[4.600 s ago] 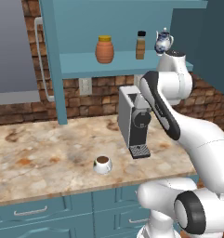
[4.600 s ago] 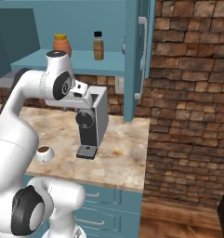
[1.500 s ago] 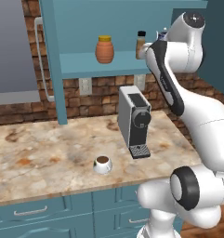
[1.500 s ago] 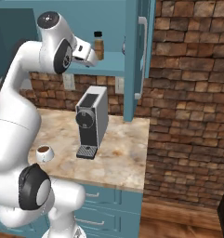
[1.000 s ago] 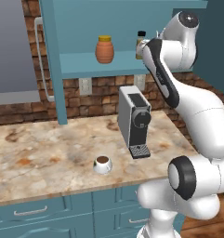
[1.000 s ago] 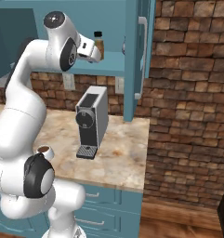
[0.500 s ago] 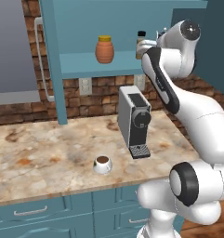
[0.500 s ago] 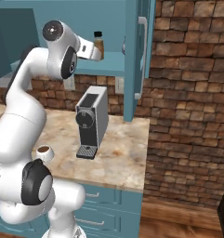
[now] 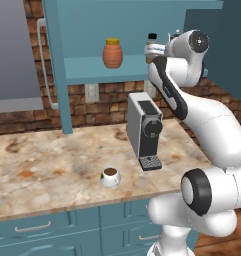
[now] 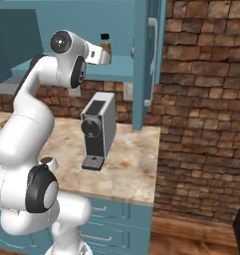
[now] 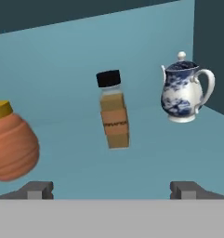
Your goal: Pick the cinnamon and honey bottle from the cabinet and place them next to the mug.
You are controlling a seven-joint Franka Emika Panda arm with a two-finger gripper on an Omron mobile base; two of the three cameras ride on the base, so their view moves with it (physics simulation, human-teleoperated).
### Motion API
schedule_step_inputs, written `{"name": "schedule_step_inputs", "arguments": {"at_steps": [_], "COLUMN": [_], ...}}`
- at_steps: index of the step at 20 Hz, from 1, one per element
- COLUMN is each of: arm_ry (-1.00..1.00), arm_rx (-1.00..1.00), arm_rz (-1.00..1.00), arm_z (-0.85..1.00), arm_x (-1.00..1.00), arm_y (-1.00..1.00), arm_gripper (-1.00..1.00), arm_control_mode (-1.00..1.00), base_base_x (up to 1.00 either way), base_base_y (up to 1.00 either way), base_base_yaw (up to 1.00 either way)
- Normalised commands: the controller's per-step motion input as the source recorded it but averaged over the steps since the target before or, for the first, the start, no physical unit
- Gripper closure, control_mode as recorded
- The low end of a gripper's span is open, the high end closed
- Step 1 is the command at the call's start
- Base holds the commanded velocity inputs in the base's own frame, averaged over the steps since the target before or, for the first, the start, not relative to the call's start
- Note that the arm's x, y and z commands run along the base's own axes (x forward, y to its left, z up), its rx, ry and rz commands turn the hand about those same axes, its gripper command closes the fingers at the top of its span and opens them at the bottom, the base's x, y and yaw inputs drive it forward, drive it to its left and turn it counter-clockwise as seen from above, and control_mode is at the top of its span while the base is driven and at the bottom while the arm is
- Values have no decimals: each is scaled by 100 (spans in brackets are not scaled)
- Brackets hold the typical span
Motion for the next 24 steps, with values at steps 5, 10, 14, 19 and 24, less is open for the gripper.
{"name": "schedule_step_inputs", "arguments": {"at_steps": [5,10,14,19,24], "arm_ry": [19,29,-3,-1,0], "arm_rx": [-8,-12,-1,0,0], "arm_rz": [-1,-1,0,0,0], "arm_z": [0,0,-13,-9,-5], "arm_x": [0,3,17,46,44], "arm_y": [0,0,0,0,0], "arm_gripper": [-100,-100,-100,-100,-100], "arm_control_mode": [-100,-100,-100,-100,-100], "base_base_x": [0,0,0,0,0], "base_base_y": [0,0,0,0,0], "base_base_yaw": [0,0,0,0,0]}}
